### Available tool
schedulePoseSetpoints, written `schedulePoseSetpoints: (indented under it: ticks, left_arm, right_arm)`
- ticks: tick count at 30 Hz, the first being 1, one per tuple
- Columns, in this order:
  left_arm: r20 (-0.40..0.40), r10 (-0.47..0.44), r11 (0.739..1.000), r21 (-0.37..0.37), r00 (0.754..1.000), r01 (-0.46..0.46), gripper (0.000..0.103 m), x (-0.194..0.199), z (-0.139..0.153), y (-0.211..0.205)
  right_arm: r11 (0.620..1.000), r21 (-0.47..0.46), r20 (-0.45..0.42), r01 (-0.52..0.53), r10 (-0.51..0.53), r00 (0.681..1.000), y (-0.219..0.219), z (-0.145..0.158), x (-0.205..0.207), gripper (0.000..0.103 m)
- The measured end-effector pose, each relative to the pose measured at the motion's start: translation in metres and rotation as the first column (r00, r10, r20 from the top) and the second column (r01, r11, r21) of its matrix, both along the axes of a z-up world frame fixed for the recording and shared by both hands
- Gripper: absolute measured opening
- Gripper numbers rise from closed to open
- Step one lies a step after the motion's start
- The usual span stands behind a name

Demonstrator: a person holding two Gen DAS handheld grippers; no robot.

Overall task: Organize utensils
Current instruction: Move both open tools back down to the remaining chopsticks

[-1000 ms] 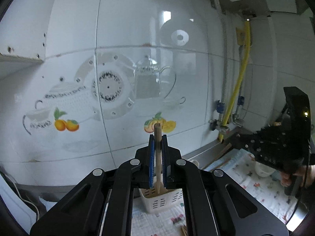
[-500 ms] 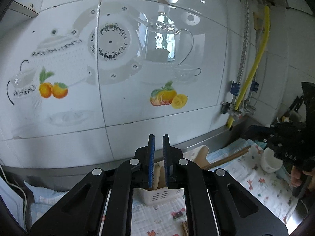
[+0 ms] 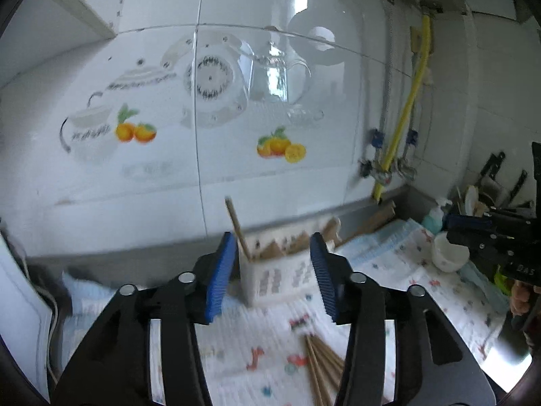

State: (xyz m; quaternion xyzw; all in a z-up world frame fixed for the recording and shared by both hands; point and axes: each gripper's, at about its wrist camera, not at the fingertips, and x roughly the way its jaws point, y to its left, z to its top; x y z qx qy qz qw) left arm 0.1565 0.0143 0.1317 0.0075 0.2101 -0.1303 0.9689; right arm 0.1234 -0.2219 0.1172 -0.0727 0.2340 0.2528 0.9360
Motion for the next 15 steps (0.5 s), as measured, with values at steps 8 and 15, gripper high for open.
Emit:
schedulePoseSetpoints:
  ticks: [8,15]
  left_arm:
    - [-0.067,0.004,1.0,-0.002,0.998,-0.004,0.064,-0.061,-0.056,0.001]
    - [-0.141,0.031,1.0,0.005,0.99,-0.031,0.071,-0.095,-0.108,-0.002]
  right_arm:
    - [1.0,-0.024,-0.019,0.004,-0.005,1.0,0.004,-0.056,-0.072,0.021]
    - [0.999,-0.03,-0.118,0.04,-0.044,0.992,0.007,-0.127,-0.104,0.02]
